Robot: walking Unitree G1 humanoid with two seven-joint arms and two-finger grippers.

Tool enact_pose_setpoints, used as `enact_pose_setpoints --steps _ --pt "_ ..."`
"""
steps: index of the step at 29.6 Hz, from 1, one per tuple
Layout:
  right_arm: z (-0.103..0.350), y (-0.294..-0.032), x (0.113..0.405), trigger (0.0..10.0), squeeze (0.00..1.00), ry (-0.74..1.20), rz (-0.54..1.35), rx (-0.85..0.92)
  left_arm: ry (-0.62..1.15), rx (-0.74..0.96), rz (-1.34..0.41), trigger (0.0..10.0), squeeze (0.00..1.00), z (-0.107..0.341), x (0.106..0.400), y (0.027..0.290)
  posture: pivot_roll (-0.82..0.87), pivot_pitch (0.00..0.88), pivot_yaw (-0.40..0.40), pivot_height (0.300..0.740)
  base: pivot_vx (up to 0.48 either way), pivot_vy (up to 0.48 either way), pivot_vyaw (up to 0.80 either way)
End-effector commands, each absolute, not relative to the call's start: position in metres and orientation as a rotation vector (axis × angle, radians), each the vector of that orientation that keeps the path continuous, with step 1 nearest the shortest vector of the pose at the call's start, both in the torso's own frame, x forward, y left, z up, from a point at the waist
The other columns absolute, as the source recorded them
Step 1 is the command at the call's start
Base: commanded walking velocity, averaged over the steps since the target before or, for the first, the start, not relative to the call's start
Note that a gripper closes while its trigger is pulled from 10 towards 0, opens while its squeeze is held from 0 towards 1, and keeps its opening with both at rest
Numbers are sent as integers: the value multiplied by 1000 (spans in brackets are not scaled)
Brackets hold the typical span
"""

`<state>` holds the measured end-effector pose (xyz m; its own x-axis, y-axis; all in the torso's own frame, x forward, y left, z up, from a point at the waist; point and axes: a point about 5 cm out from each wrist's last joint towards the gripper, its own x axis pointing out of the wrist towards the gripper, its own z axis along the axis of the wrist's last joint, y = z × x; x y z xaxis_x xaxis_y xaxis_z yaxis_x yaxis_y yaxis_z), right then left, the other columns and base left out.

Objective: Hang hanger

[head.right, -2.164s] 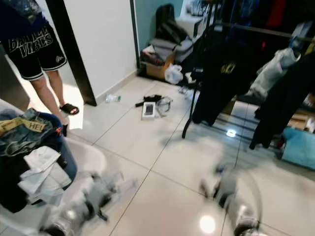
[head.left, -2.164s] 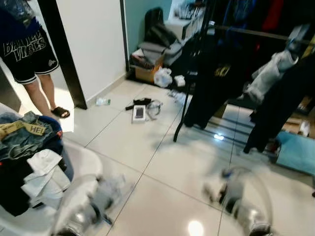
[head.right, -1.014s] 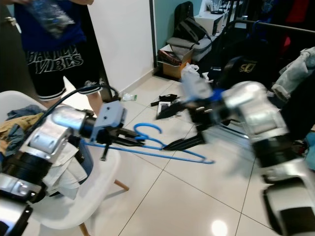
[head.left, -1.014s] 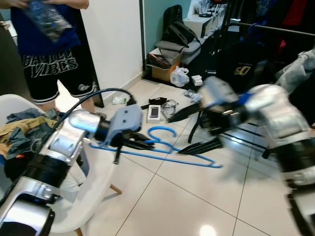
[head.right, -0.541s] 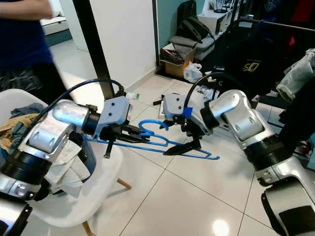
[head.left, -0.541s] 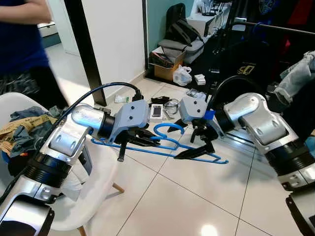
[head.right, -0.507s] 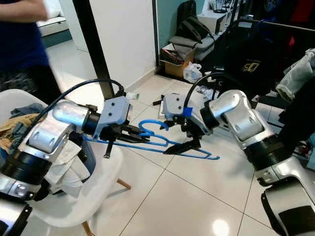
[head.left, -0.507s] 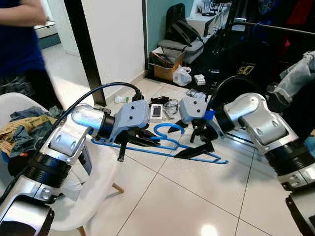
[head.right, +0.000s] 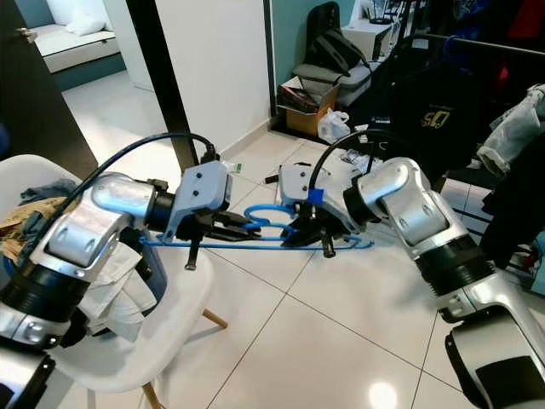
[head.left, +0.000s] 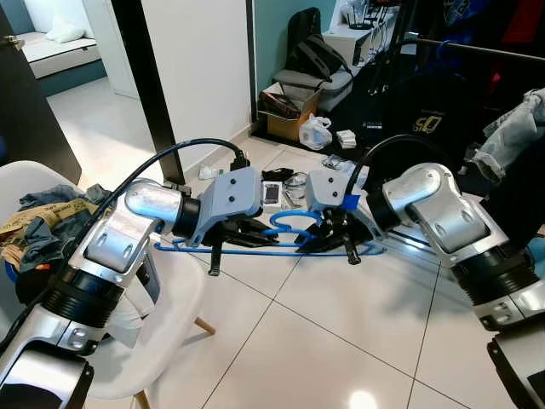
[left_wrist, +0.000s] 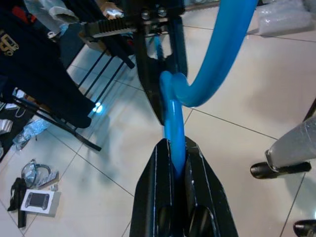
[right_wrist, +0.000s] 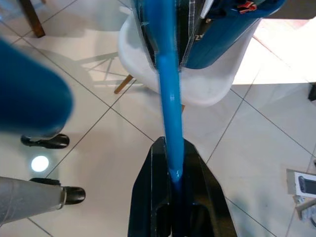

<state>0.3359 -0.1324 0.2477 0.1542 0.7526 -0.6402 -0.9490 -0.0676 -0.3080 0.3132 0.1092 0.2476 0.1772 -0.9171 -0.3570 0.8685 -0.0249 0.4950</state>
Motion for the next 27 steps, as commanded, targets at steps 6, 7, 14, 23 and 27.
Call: enact_pose_setpoints --steps 6,7,14,23,27 --pt "256 -117 336 10000 0 199 1457 -770 -119 704 -1473 10000 0 247 305 94 -63 0 17 740 0 0 0" --pt "256 -117 336 10000 0 195 1452 -771 -121 700 -1471 10000 0 247 305 93 -63 0 16 740 0 0 0" --pt "258 -115 337 10000 0 157 1446 -739 -134 687 -1474 10000 0 248 303 90 -65 0 17 740 0 0 0" --pt "257 -112 339 10000 153 136 1430 -724 -137 688 -1473 10000 0 249 302 90 -63 0 16 740 0 0 0" --pt "254 -113 340 10000 0 162 1430 -735 -140 685 -1472 10000 0 249 302 89 -62 0 14 740 0 0 0"
